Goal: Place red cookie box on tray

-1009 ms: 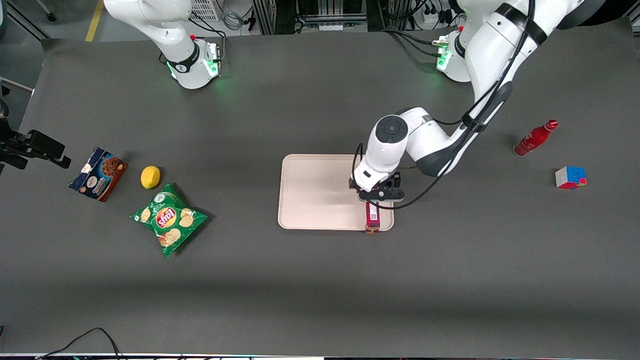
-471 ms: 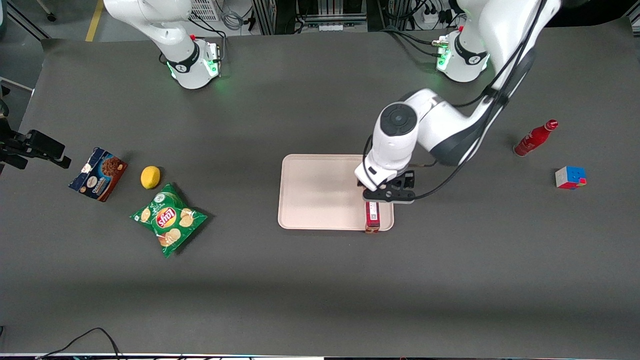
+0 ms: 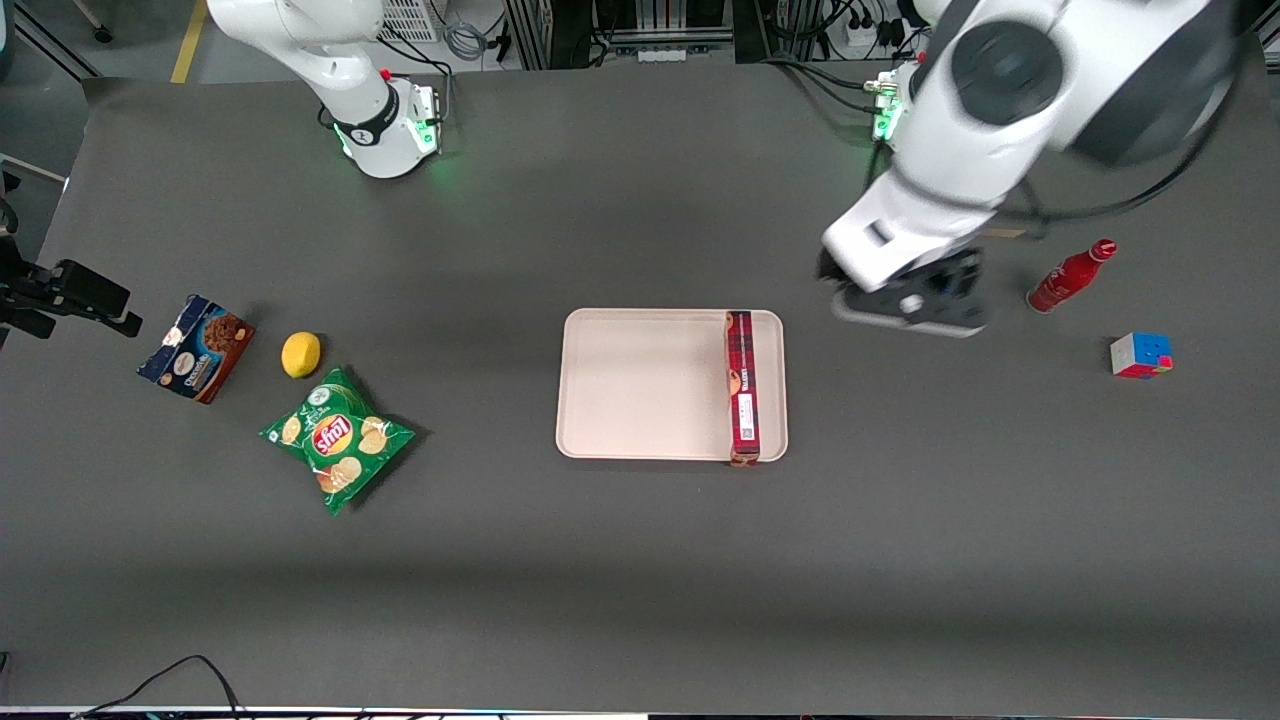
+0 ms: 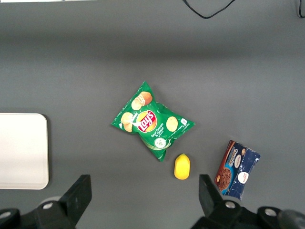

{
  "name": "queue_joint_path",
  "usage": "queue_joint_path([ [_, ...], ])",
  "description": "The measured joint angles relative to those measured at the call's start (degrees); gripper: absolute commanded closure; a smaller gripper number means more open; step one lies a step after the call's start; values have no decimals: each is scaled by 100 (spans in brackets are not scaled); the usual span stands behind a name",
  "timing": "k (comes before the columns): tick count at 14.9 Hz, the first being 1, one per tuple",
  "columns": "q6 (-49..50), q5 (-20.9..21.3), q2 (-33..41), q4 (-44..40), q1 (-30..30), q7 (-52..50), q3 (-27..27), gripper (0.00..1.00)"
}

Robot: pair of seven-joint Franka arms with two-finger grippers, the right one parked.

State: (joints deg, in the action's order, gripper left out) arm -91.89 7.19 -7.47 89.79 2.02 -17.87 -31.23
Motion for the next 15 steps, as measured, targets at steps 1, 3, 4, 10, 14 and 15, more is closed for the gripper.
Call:
queue_joint_path([
  [1, 205, -107, 195, -75, -2, 255, 229, 0],
  [3, 494, -440, 601, -98, -14, 781, 883, 0],
  [4, 646, -544, 764, -98, -14, 966, 1229, 0],
  [10, 799, -572, 1081, 132, -301, 1152, 2359, 0],
  [14, 210, -563, 1043, 533, -362, 1154, 2554, 0],
  [15, -63, -563, 1029, 718, -365, 1155, 2569, 0],
])
